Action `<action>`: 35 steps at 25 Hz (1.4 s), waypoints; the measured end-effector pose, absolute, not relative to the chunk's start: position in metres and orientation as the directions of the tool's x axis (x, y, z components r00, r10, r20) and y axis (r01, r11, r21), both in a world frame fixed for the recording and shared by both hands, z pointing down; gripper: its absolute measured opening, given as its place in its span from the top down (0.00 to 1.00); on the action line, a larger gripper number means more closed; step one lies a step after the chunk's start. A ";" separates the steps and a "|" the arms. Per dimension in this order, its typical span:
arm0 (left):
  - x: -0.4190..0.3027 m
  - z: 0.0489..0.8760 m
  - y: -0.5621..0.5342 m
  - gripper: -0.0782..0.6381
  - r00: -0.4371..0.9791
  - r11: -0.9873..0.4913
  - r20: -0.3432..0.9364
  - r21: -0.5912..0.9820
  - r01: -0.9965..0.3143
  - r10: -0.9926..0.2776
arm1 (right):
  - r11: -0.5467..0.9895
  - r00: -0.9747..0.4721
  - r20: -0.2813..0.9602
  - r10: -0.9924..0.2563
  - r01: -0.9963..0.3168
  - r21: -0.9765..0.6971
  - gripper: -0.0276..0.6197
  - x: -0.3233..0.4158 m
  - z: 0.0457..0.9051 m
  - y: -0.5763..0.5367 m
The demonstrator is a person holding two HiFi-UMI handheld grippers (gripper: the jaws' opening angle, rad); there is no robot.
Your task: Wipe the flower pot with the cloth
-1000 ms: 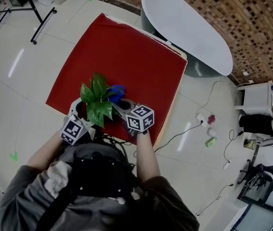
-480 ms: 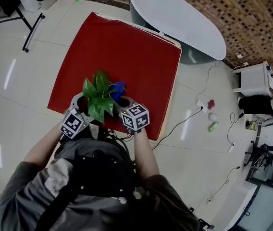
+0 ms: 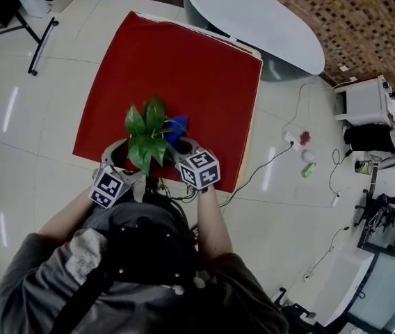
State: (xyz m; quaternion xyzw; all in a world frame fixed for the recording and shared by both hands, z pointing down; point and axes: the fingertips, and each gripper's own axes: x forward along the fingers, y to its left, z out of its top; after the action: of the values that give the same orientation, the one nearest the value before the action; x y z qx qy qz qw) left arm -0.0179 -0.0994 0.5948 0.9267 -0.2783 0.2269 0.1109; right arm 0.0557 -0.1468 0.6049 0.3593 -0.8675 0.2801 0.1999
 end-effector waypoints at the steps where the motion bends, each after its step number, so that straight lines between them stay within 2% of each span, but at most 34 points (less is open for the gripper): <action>1: -0.017 0.594 -0.100 0.27 0.733 -0.807 0.483 0.085 -0.584 -0.479 | 0.585 -0.660 0.552 -0.510 -0.736 -0.339 0.86 0.054 0.604 -0.143; 7: -0.004 0.585 -0.120 0.26 0.640 -0.700 0.444 0.037 -0.713 -0.628 | 0.565 -0.650 0.553 -0.522 -0.748 -0.347 0.86 0.052 0.602 -0.127; 16: -0.006 0.596 -0.138 0.26 0.623 -0.691 0.430 -0.003 -0.723 -0.653 | 0.573 -0.659 0.548 -0.515 -0.741 -0.352 0.86 0.043 0.608 -0.117; 20: -0.005 0.596 -0.136 0.25 0.708 -0.782 0.414 -0.017 -0.623 -0.572 | 0.568 -0.660 0.546 -0.516 -0.741 -0.359 0.86 0.050 0.606 -0.116; 27: -0.009 0.598 -0.134 0.25 0.859 -0.943 0.409 -0.011 -0.333 -0.308 | 0.520 -0.691 0.468 -0.551 -0.723 -0.455 0.86 0.074 0.586 -0.134; 35: -0.004 0.596 -0.138 0.25 0.899 -0.996 0.430 -0.001 -0.087 -0.079 | 0.577 -0.824 0.302 -0.479 -0.555 -0.599 0.86 0.051 0.571 -0.175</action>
State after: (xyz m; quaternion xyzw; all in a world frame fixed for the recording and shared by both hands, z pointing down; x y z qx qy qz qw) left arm -0.0045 -0.1380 0.5964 0.9744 -0.0425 0.2204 0.0090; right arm 0.0510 -0.1751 0.5713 0.2918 -0.8863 0.3556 0.0532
